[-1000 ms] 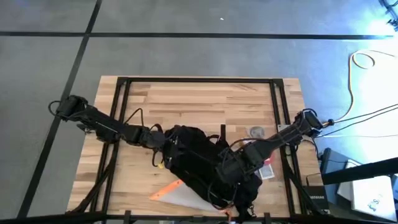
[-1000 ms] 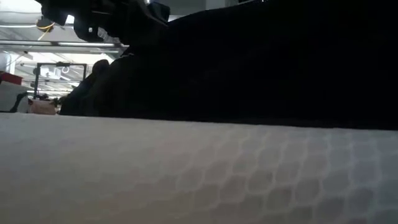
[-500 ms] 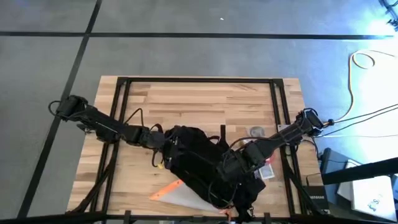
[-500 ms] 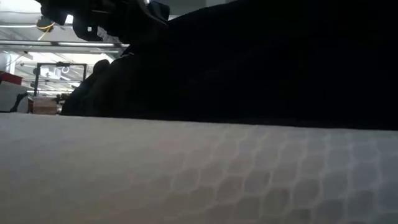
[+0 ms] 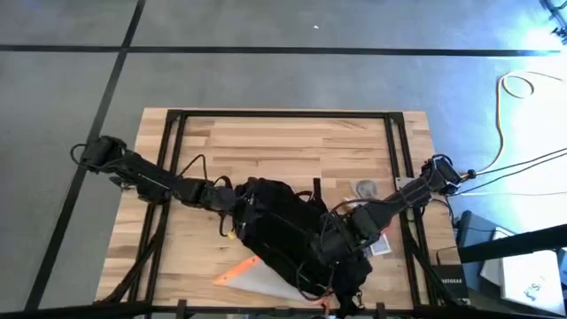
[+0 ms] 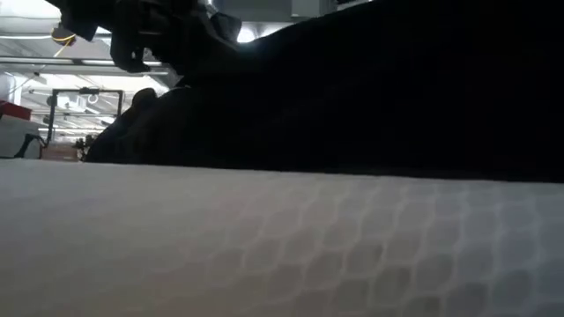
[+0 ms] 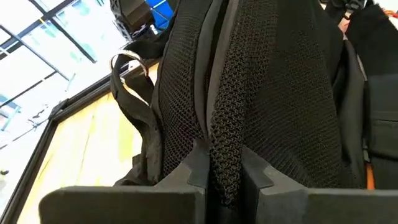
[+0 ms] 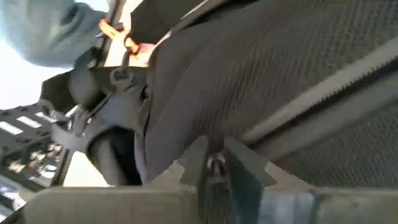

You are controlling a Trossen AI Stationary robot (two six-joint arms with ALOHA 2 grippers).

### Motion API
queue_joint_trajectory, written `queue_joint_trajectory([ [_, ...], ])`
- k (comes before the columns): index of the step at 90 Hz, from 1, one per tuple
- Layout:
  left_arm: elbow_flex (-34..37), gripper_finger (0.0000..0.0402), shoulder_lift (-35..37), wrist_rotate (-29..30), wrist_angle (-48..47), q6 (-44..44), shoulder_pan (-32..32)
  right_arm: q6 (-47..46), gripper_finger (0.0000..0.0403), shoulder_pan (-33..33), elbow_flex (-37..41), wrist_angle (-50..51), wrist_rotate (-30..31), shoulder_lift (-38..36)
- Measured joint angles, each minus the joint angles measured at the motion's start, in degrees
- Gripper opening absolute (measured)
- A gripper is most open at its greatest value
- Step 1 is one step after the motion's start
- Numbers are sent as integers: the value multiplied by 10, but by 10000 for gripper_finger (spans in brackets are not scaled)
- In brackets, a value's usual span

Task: Unpack backpack
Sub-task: Open the black bag, then remove the white charger cable from the black bag

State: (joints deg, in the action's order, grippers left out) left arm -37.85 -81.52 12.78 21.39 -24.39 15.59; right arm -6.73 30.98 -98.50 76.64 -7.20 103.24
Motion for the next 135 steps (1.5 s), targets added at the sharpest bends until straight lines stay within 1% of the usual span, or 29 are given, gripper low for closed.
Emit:
queue_joint_trajectory([
  [11,0,17,0,7,12,-4,10,-33,100,-1,0,-33,42,0],
  [19,0,17,-1,7,15,-13,13,-34,142,-1,0,-55,62,0],
  [28,0,17,-1,5,15,-1,13,-21,183,-2,0,-73,131,0],
  [37,0,17,-1,4,15,4,14,-20,204,-3,9,-91,199,0],
  [42,0,17,-1,4,16,5,17,-20,207,-3,17,-99,213,0],
  [56,0,17,-1,2,17,-2,22,12,197,-11,66,-171,226,0],
  [66,0,17,-1,1,17,-2,24,60,184,-18,98,-228,224,0],
  [78,0,17,-1,0,17,-1,25,96,162,-28,106,-267,226,0],
  [94,0,17,-1,0,17,-1,25,98,133,-42,106,-275,226,0],
  [101,0,17,-1,4,18,-8,25,96,122,-44,106,-294,206,0],
  [108,0,17,-1,12,20,-15,25,96,111,-44,106,-336,183,0],
  [116,0,17,-1,17,21,-15,19,96,98,-44,106,-376,173,0],
  [135,0,39,-1,18,22,-2,13,96,60,-45,106,-392,140,1],
])
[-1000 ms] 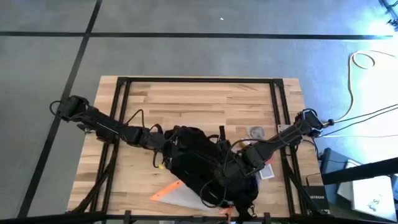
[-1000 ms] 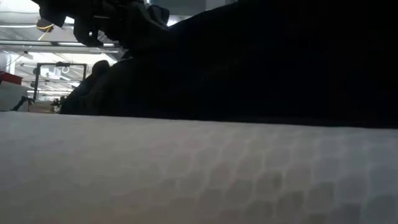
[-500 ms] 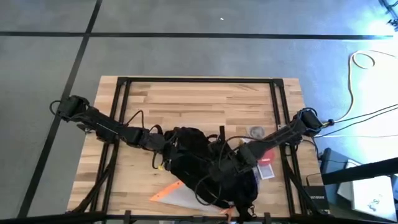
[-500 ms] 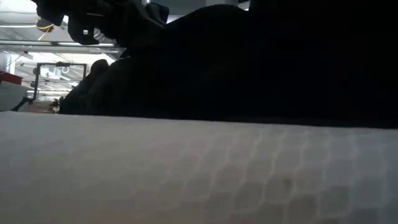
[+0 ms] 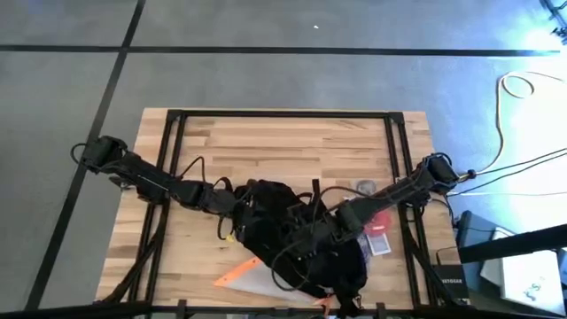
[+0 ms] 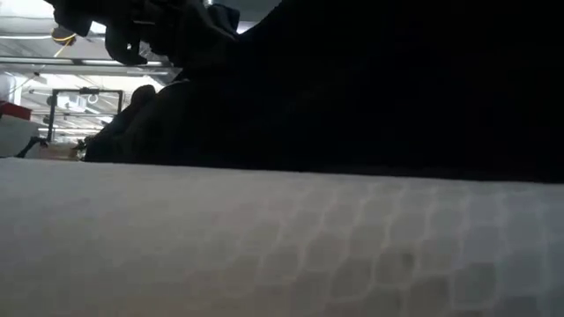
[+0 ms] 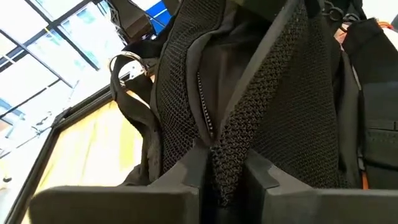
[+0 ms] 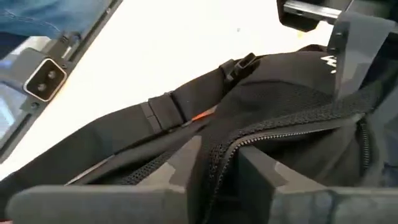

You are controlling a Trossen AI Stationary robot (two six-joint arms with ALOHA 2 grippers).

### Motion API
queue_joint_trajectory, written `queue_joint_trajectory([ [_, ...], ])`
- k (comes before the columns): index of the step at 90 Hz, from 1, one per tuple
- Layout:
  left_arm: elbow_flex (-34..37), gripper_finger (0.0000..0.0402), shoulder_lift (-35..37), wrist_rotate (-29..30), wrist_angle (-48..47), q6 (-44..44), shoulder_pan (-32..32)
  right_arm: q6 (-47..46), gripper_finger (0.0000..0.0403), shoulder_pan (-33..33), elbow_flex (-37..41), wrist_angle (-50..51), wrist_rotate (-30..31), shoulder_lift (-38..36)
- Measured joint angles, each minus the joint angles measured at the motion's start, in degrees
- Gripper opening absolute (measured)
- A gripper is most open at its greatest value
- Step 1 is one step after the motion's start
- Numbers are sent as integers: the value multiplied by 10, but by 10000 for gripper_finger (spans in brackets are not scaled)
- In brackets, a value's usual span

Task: Unpack backpack
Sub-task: Remove the white charger cable from the black bag

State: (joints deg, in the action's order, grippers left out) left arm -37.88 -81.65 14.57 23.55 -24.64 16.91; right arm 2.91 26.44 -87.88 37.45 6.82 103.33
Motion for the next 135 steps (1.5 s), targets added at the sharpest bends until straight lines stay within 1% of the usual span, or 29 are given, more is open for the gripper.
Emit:
queue_joint_trajectory([
  [12,0,48,0,-1,0,0,0,-19,33,1,8,-7,-4,0],
  [25,0,50,0,-26,16,14,2,-37,5,1,29,-8,-19,0],
  [32,0,51,0,-36,21,17,8,-23,3,1,44,-13,-32,0],
  [42,0,52,3,-39,22,-4,21,-22,1,1,61,-16,-34,-1],
  [61,0,52,4,-45,22,-40,38,-22,0,2,68,-27,-41,-1],
  [76,0,52,15,-23,18,-78,46,-22,0,5,69,-42,-49,-1],
  [89,0,52,31,35,19,-135,53,-22,0,8,68,-45,-45,-1],
  [95,0,58,34,33,20,-137,50,-23,0,8,68,-45,-45,-2],
  [102,0,77,35,23,20,-137,48,-24,0,8,69,-41,-49,-2],
  [110,0,117,37,23,17,-119,48,-24,0,10,70,-36,-55,-1],
  [117,0,163,37,23,14,-102,48,-24,0,10,70,-36,-62,-1],
  [128,0,249,37,24,20,-95,48,-24,0,11,70,-38,-65,-1],
  [135,-5,294,39,11,19,-80,48,-24,0,11,70,-39,-64,-1],
])
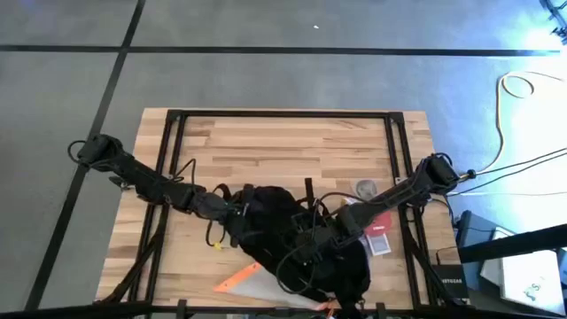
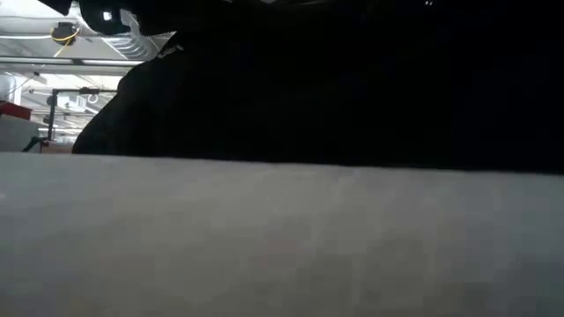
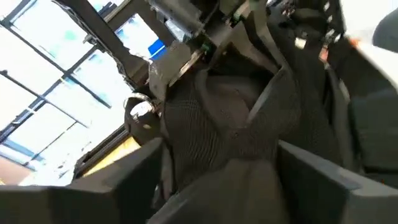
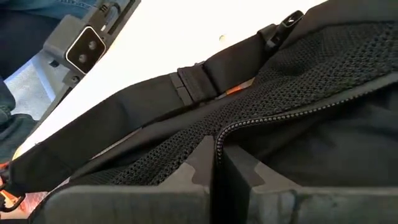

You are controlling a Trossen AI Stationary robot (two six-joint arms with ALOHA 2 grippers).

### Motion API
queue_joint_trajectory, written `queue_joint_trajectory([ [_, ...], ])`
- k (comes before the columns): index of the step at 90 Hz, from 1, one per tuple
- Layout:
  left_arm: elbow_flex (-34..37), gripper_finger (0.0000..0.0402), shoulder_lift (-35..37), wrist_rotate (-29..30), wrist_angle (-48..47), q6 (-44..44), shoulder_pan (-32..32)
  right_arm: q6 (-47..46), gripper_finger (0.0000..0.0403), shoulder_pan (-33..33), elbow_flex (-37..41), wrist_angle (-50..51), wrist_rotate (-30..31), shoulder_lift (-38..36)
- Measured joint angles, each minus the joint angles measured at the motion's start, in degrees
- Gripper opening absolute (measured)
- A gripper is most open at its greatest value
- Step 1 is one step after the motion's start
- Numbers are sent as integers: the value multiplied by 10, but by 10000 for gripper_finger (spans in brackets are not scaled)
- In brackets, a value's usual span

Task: Unpack backpack
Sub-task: Remove the white charger cable from the black bag

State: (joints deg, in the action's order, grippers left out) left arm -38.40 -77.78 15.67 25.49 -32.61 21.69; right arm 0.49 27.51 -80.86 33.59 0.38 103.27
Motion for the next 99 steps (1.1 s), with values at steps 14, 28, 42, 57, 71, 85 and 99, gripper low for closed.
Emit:
queue_joint_trajectory([
  [14,-24,328,10,-6,6,18,13,0,0,0,0,2,3,0],
  [28,-49,331,11,-10,56,23,36,0,0,0,0,9,16,0],
  [42,-49,331,-24,7,67,6,37,9,0,0,0,-7,16,0],
  [57,-52,331,-81,20,121,3,23,17,0,0,0,-10,20,0],
  [71,-72,331,-116,61,120,27,1,27,0,3,0,-11,24,0],
  [85,-99,331,-150,-1,109,61,-15,54,0,8,0,-16,57,0],
  [99,-119,331,-184,-2,108,53,-26,83,0,11,0,-31,71,1],
])
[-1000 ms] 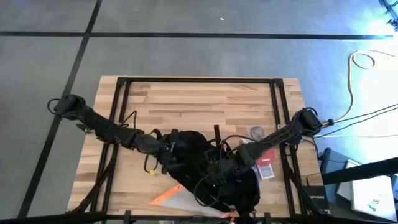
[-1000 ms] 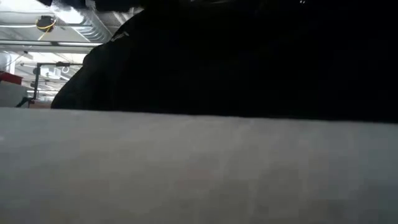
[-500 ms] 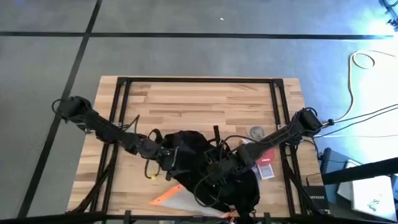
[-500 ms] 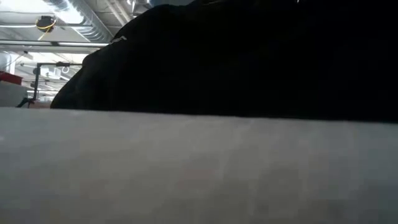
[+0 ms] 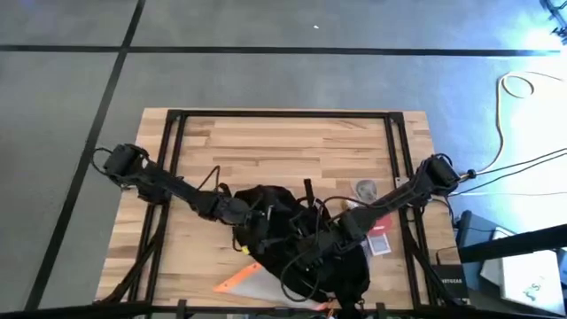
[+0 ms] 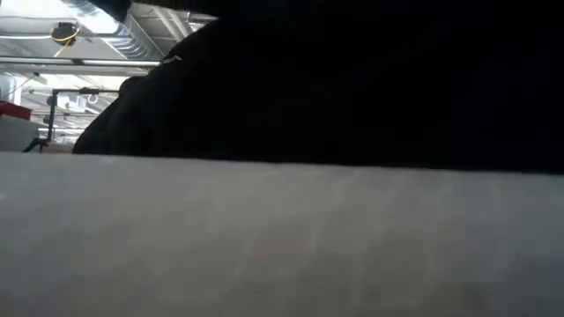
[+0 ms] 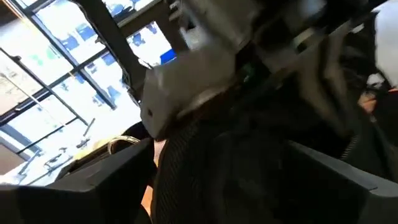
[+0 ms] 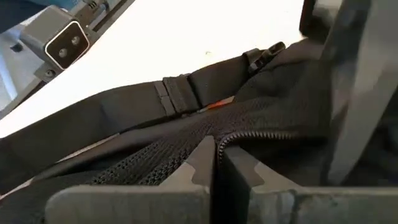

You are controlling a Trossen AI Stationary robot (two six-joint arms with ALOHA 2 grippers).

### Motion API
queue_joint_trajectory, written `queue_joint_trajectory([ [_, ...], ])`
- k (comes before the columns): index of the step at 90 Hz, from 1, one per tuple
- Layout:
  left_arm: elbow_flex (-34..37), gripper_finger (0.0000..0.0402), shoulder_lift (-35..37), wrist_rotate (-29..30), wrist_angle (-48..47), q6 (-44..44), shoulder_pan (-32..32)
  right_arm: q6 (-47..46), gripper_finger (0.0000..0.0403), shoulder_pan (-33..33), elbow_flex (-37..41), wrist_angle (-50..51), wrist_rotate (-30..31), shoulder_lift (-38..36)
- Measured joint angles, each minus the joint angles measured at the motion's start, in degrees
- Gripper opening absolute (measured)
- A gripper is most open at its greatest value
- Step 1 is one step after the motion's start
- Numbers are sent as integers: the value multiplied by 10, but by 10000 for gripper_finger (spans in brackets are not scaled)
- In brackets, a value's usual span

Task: Unpack backpack
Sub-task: Remove the white charger cable from the black bag

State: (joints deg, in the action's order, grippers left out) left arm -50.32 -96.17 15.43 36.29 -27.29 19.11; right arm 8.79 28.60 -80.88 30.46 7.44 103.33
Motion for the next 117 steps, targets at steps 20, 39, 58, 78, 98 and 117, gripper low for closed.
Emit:
queue_joint_trajectory([
  [20,-24,331,-11,-1,-11,18,-15,40,0,0,0,-8,2,0],
  [39,-26,317,-11,-31,-45,61,-27,65,0,0,0,-24,21,0],
  [58,-26,282,-11,-38,-69,53,-25,69,0,-1,0,-24,22,0],
  [78,-26,165,-11,-39,-78,20,-22,69,0,-1,0,-28,25,0],
  [98,-25,19,-11,-45,-74,2,-27,87,0,-1,-1,-46,32,0],
  [117,-25,2,-12,15,-59,15,-49,112,0,-15,-1,-39,76,0],
])
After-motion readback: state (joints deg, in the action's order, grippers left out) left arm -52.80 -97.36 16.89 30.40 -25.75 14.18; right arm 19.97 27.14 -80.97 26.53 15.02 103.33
